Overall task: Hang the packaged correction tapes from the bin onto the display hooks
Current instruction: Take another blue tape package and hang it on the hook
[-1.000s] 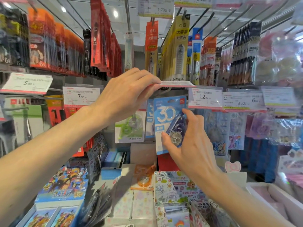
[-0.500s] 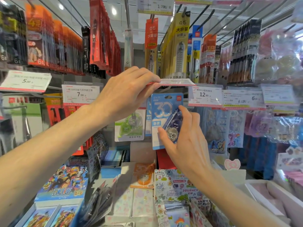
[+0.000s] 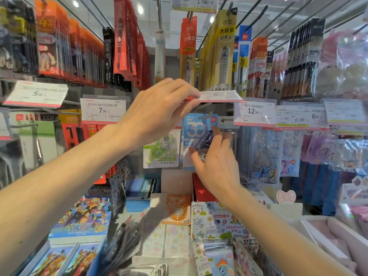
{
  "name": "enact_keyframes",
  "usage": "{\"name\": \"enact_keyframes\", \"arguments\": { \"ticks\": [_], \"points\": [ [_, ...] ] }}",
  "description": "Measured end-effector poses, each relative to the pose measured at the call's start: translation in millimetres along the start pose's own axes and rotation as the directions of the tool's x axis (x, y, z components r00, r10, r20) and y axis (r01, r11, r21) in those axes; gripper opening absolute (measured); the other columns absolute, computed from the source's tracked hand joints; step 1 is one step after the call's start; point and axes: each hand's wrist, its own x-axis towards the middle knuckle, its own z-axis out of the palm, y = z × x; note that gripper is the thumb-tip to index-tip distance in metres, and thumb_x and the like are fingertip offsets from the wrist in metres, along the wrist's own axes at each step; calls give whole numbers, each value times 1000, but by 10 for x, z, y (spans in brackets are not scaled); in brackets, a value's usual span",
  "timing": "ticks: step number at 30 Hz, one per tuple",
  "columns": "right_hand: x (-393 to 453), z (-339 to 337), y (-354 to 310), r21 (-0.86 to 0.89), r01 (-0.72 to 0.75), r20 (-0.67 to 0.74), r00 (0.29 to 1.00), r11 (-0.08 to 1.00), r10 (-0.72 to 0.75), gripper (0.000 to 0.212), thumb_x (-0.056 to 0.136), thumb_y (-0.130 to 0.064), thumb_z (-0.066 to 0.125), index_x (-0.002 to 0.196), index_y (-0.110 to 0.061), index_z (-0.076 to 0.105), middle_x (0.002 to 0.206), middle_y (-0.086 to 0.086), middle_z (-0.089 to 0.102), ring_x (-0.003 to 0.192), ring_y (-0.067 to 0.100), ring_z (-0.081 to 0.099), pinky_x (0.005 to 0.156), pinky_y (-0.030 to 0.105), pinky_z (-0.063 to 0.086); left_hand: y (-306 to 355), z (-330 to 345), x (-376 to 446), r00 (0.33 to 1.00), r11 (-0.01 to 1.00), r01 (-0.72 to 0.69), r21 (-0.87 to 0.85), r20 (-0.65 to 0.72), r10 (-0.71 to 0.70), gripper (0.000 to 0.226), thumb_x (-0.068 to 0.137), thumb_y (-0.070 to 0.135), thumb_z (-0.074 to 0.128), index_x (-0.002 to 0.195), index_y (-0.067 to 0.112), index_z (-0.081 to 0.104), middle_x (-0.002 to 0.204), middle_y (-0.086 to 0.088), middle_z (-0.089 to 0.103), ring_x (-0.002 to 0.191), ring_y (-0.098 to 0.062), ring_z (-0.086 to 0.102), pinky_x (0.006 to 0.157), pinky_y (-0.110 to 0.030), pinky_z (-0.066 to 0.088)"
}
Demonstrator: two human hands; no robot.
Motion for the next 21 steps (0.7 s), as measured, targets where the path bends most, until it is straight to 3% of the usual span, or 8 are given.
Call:
{"name": "enact_keyframes", "arguments": {
  "ticks": [6, 14, 18, 21],
  "points": [
    [151, 204, -26, 12, -65, 71, 995, 998, 64, 77, 95, -52, 50, 148, -7, 18, 138, 16, 33, 117, 36, 50, 76, 42, 51, 19, 3, -4, 1000, 1000, 0, 17, -3, 0, 28, 108, 36, 45, 123, 19, 62, 120, 4, 66, 100, -21, 61, 71, -48, 56],
    [212, 338, 2, 55, -60, 43, 997, 997, 57, 72, 91, -47, 61, 141, -5, 31, 128, 17, 40, 112, 39, 51, 76, 41, 48, 14, 0, -2, 1000, 1000, -1, 18, -9, 1, 30, 108, 38, 43, 123, 19, 62, 121, 4, 66, 99, -21, 61, 71, -49, 55],
    [188, 311, 26, 63, -86, 88, 993, 994, 80, 76, 92, -53, 55, 147, -11, 23, 136, 13, 36, 119, 36, 48, 74, 40, 47, 13, 19, -12, 1000, 1000, -1, 12, -19, 1, 30, 108, 38, 44, 122, 19, 62, 121, 4, 66, 96, -21, 61, 68, -49, 55],
    [141, 212, 29, -24, -92, 153, 984, 995, 95, 78, 94, -55, 48, 150, -10, 18, 145, 14, 30, 124, 36, 45, 75, 40, 48, 16, 17, -29, 1000, 1000, -7, 20, -19, 7, 30, 108, 38, 44, 121, 18, 62, 122, 4, 65, 98, -21, 61, 70, -49, 56]
  ]
}}
